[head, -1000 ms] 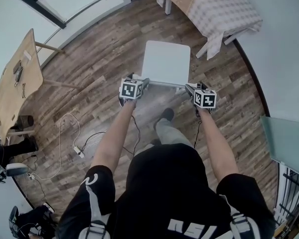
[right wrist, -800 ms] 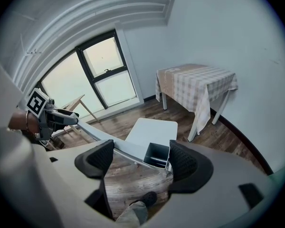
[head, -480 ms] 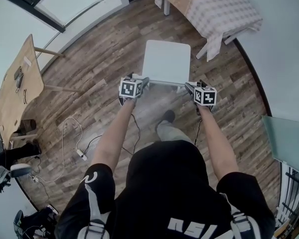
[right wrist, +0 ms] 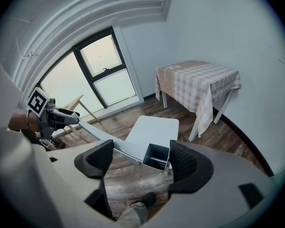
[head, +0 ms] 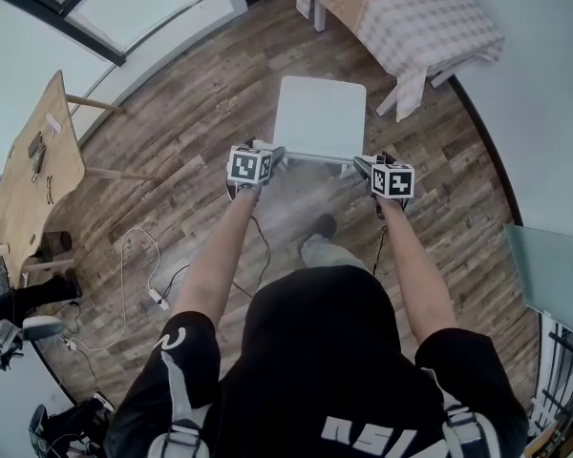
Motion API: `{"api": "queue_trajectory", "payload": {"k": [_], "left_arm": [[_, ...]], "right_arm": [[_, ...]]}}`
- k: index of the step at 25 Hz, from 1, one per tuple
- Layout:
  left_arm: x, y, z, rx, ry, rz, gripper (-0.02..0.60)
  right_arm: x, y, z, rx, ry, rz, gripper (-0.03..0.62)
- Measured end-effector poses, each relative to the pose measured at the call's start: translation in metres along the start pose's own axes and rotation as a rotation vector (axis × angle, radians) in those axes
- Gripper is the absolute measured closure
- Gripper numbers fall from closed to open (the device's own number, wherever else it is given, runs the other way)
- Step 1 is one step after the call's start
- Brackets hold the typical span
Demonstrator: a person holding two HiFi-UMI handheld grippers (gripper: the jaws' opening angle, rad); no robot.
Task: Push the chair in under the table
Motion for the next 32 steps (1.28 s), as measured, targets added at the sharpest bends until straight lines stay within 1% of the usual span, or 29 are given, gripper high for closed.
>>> {"api": "queue_trajectory", "payload": {"k": [13, 17, 20, 25, 29, 32], "left_arm": [[0.019, -0.025, 0.004, -0.007, -0.002, 0.004, 0.225], [0.028, -0.034, 0.003, -0.017, 0.013, 0.005, 0.225], [0.029, -0.040, 0.011, -0.009, -0.007, 0.008, 0.225], [0.035, -0.051, 0.014, -0.006, -0.008, 0.016, 0.225], [0.040, -0.052, 0.012, -0.013, -0.001, 0.008, 0.225], [0.041, -0.056, 0.012, -0.012, -0.011, 0.011, 0.225]], "right_arm": [[0.014, -0.024, -0.018, -0.007, -0.009, -0.008, 0.207], [0.020, -0.033, -0.024, 0.003, -0.018, 0.003, 0.206], [0.025, -0.040, -0.024, 0.007, -0.021, 0.006, 0.204], [0.030, -0.046, -0.030, 0.022, -0.034, -0.002, 0.203], [0.033, -0.048, -0.033, 0.034, -0.049, 0.005, 0.200], [0.033, -0.051, -0.036, 0.032, -0.034, 0.006, 0.200]]}}
Point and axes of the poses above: the fingertips, and each gripper's own axes: x forward along the fingers, z to its left, y out of its underside, the point moved 1 cm from there along -x, backward along the fingers, and after that the axes turned 4 degrees about x, right-handed, at the moved point
